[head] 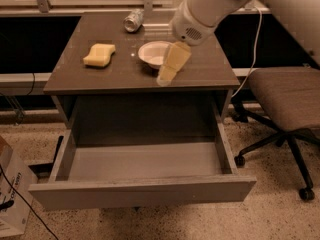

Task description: Place sponge into top drawer

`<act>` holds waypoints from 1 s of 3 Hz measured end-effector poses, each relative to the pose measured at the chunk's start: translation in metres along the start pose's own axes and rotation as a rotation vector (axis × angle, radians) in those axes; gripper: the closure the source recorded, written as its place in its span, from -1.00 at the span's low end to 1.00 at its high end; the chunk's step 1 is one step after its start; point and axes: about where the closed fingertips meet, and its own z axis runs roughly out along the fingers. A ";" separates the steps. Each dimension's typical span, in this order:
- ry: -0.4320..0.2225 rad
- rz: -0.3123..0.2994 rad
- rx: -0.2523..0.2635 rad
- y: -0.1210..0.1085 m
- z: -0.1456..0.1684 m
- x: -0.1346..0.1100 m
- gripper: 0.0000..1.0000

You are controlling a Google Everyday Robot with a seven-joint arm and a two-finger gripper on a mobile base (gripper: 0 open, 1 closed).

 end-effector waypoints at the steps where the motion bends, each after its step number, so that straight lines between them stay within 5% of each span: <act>1: -0.053 0.026 -0.017 -0.038 0.035 -0.015 -1.00; 3: -0.087 0.061 0.006 -0.050 0.055 -0.029 -1.00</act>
Offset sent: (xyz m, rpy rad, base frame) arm 0.0382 0.0188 -0.0118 0.0441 0.0222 0.0046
